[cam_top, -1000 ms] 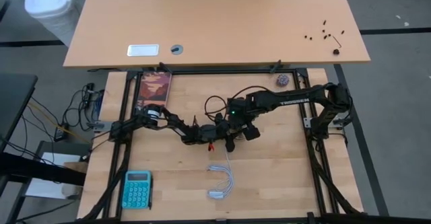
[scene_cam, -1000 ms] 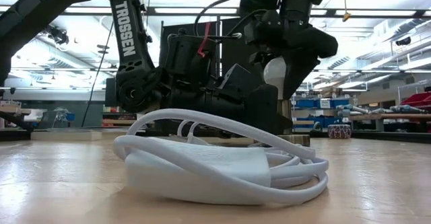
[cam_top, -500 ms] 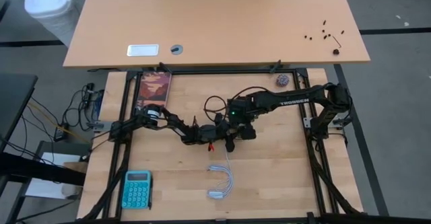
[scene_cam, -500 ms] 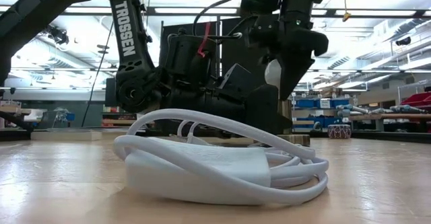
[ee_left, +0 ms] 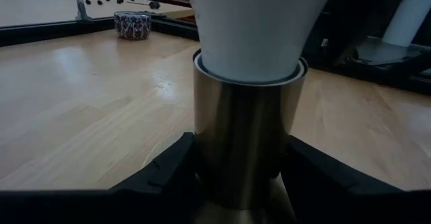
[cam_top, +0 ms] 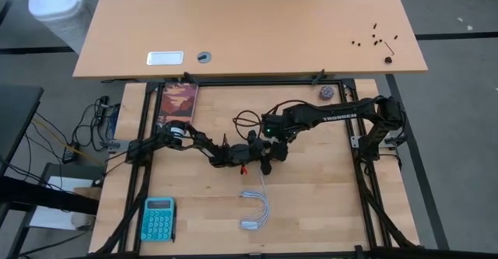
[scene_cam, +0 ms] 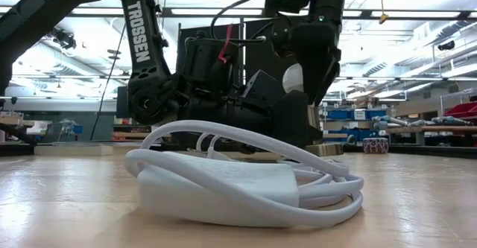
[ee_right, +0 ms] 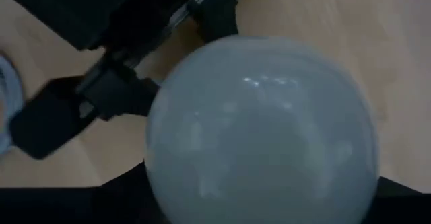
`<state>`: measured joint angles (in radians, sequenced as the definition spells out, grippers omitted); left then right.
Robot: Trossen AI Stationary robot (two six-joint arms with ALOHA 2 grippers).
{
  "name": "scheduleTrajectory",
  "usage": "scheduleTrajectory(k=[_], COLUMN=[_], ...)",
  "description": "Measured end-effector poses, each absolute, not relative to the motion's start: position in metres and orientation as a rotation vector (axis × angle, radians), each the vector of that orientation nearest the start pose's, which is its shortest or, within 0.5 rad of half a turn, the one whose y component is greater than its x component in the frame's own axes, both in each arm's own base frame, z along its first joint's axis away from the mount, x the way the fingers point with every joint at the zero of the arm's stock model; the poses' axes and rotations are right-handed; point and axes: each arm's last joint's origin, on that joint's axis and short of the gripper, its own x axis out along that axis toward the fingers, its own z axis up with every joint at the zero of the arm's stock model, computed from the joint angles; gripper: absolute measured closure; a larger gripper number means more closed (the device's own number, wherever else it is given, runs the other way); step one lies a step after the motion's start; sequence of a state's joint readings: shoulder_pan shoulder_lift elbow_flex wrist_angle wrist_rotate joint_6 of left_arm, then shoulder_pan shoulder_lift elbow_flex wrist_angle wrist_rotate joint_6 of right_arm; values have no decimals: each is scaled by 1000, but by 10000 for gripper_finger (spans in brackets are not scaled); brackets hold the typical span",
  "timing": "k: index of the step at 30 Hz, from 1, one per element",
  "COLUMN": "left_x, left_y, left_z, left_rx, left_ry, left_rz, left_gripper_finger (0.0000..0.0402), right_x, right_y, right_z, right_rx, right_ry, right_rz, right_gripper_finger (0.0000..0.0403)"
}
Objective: Screw lightbulb
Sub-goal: Insert the lightbulb into the desk lamp
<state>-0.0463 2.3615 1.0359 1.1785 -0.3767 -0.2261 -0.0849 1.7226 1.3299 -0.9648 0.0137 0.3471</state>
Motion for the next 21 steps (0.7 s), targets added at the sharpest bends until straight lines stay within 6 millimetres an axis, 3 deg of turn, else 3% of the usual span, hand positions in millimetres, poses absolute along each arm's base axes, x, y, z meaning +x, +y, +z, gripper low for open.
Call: scheduleTrajectory(k=[8,13,21], left_x=[419,419,419], left_y=[-9,-9,-9], left_z=[51,51,51], left_rx=[-176,-173,-178], left_ry=[118,120,119], left_rz=[344,342,342], left_gripper_finger=[203,203,203], right_x=[331,322,302], right_y=[-26,-23,-20], right_z=[235,240,248], right_rx=[380,375,290], right_ry=[1312,1363,1239], right_rz=[-228,-166,-153], right_gripper_finger=[110,74,70])
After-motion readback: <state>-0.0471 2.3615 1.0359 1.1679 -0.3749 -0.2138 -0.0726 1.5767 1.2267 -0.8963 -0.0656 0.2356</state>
